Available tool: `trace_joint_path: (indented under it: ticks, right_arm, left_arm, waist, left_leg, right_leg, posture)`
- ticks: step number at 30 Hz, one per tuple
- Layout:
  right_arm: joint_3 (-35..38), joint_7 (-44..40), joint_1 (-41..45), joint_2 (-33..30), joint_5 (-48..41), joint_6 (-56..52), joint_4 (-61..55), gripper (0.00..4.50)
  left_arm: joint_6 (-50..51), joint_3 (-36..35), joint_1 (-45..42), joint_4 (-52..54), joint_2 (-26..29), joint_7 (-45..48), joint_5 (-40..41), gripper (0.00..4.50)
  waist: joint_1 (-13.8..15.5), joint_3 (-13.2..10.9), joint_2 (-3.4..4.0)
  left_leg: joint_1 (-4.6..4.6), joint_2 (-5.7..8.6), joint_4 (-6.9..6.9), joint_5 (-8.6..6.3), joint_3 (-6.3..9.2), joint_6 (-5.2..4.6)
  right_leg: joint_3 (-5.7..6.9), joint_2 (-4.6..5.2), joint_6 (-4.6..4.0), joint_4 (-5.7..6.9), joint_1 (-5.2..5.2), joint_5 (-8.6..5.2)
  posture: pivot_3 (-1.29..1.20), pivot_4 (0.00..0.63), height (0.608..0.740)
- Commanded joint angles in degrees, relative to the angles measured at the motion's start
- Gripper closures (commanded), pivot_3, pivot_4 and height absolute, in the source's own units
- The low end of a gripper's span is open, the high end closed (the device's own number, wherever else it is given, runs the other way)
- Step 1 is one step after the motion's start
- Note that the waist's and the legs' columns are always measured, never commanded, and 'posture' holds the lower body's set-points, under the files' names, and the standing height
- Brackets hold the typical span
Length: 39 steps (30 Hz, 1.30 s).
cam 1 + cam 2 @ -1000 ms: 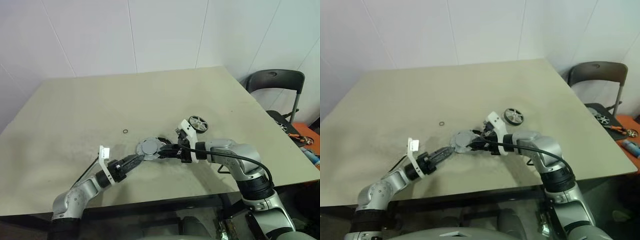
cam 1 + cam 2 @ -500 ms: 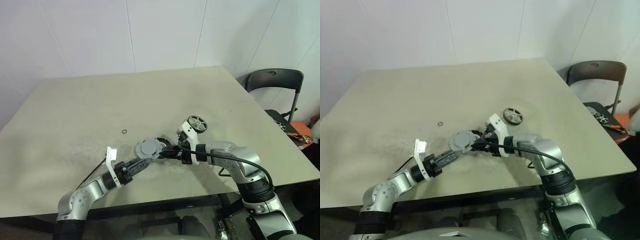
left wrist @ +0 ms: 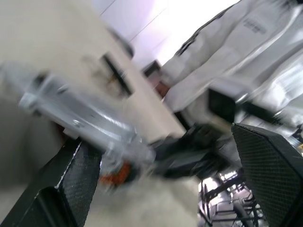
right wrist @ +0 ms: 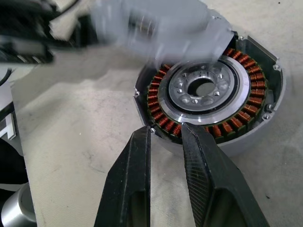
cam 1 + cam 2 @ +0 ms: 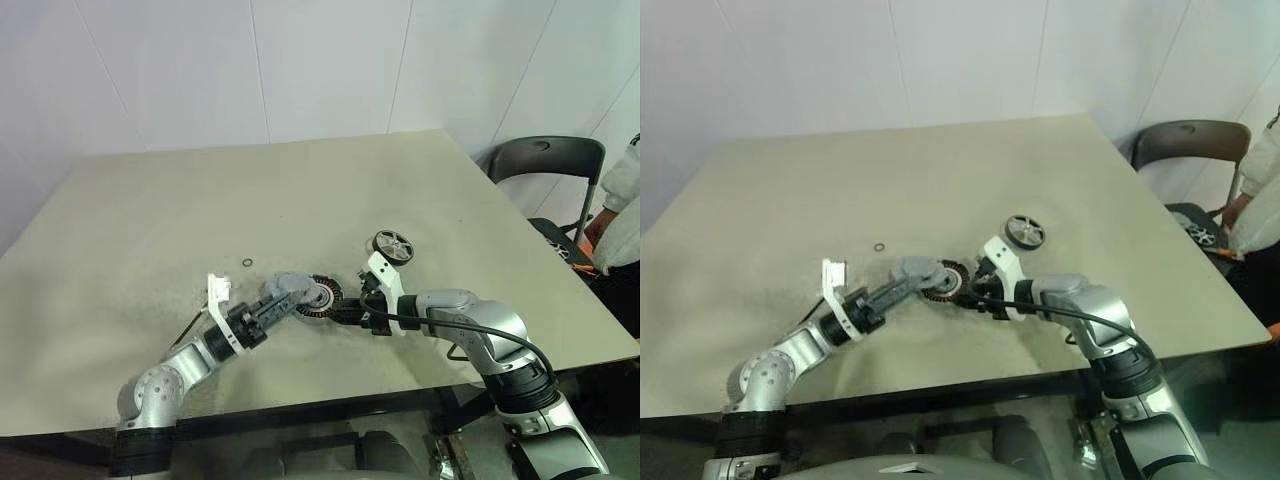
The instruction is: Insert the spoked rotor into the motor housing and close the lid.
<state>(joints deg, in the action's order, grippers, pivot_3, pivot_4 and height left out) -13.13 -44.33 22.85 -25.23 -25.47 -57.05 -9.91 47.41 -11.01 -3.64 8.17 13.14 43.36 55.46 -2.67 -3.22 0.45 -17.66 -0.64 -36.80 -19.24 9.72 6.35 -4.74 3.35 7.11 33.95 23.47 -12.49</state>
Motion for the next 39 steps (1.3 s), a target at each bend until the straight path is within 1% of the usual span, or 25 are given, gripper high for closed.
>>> trace_joint_path:
  ticks: [1,4,7,10,12,15,21,27,33,36,39]
  right_arm:
    - [-0.1,0.1,0.8,0.1,-0.3,1.1,-1.8,3.44]
    - [-0.2,0.4,1.0,0.5,-0.1,1.3,-1.3,3.44]
    - [-0.1,0.8,1.0,0.8,0.0,1.4,-1.1,3.44]
    - [-0.2,1.2,0.8,0.3,0.9,2.0,-0.7,3.44]
    - [0.9,2.1,0.1,0.2,0.7,1.8,-1.1,3.44]
    - [3.4,4.1,-1.7,0.5,-0.7,0.1,-2.7,3.44]
    - [4.4,6.2,-5.1,-0.2,-0.9,-0.7,-5.4,3.44]
    - [3.6,7.2,-4.8,0.5,-0.5,0.1,-4.6,3.44]
    - [3.2,7.7,-3.2,1.6,0.6,2.9,-2.4,3.44]
    - [5.1,6.7,-1.5,1.8,-0.3,6.1,-3.7,3.44]
    - [6.1,6.7,1.6,1.4,1.0,10.1,-2.2,3.44]
  left_arm:
    - [0.9,-0.9,0.2,4.1,0.5,0.2,3.7,0.01]
    - [0.8,-1.4,0.3,4.3,0.2,-0.8,4.9,0.01]
    - [-0.8,-2.1,-0.6,3.0,-1.0,-3.2,4.4,0.01]
    - [-2.4,-0.8,-10.4,-3.3,-4.5,-9.2,1.1,0.01]
    - [-3.3,-0.6,-13.2,-5.0,-6.1,-11.6,-0.2,0.01]
    - [-4.7,0.4,-13.5,-4.8,-7.9,-13.6,-2.4,0.01]
    - [-8.3,1.9,-13.2,-7.1,-10.3,-16.3,-7.2,0.01]
    - [-8.3,1.5,-13.9,-7.8,-9.3,-14.1,-7.5,0.01]
    - [-7.2,0.5,-14.9,-6.5,-7.3,-11.5,-5.5,0.01]
    - [-4.4,-2.7,-15.3,-2.8,-2.6,-7.3,0.0,0.01]
    - [-2.8,-4.8,-15.0,-0.3,3.1,-3.9,2.7,0.01]
  waist:
    - [0.0,0.0,-0.01]
    - [0.1,0.0,-0.03]
    - [0.1,0.0,-0.05]
    - [0.8,-0.1,-0.17]
    - [0.7,-0.2,-0.28]
    - [-0.1,-0.2,-0.27]
    - [0.5,-0.2,-0.26]
    - [0.4,-0.2,-0.27]
    - [0.1,-0.2,-0.27]
    - [0.0,-0.2,-0.27]
    - [-0.2,-0.2,-0.24]
  left_leg:
    - [-0.01,0.00,0.00,0.00,0.00,0.00]
    - [-0.03,0.00,0.01,0.00,0.00,0.00]
    - [-0.02,0.00,0.00,0.00,0.00,0.00]
    - [-0.04,0.00,-0.05,0.01,0.03,0.01]
    - [-0.13,0.00,-0.22,0.01,0.07,0.02]
    - [-0.14,0.01,-0.10,0.00,-0.02,0.01]
    - [-0.04,0.00,0.35,0.04,-0.02,0.07]
    - [-0.01,0.01,0.35,-0.02,-0.07,-0.03]
    - [0.07,0.00,0.37,-0.01,-0.07,-0.03]
    - [0.09,0.00,0.36,0.00,-0.07,-0.03]
    - [0.08,-0.02,0.39,0.00,-0.07,-0.02]
  right_leg:
    - [0.00,0.00,0.01,-0.01,0.01,0.00]
    - [0.00,0.00,0.01,-0.01,0.03,0.00]
    - [0.00,0.00,0.01,-0.01,0.02,-0.01]
    - [0.03,0.00,0.01,-0.01,-0.01,-0.01]
    - [0.07,-0.02,0.01,-0.01,-0.02,0.01]
    - [-0.03,-0.01,0.02,-0.20,-0.04,0.03]
    - [-0.02,0.00,0.05,-0.35,-0.01,0.21]
    - [-0.02,0.03,0.07,-0.57,-0.13,0.01]
    - [-0.03,0.03,0.07,-0.54,-0.18,0.01]
    - [-0.03,0.01,0.05,-0.48,-0.16,0.01]
    - [-0.03,0.00,0.05,-0.37,-0.06,0.01]
  posture:
    - [0.00,0.000,0.740]
    - [0.00,0.000,0.740]
    - [0.00,0.000,0.740]
    - [0.00,0.000,0.740]
    - [0.00,0.000,0.740]
    - [0.00,0.000,0.740]
    - [0.00,0.000,0.740]
    - [0.00,0.000,0.740]
    - [0.00,0.000,0.740]
    - [0.00,0.000,0.740]
    - [0.00,0.000,0.740]
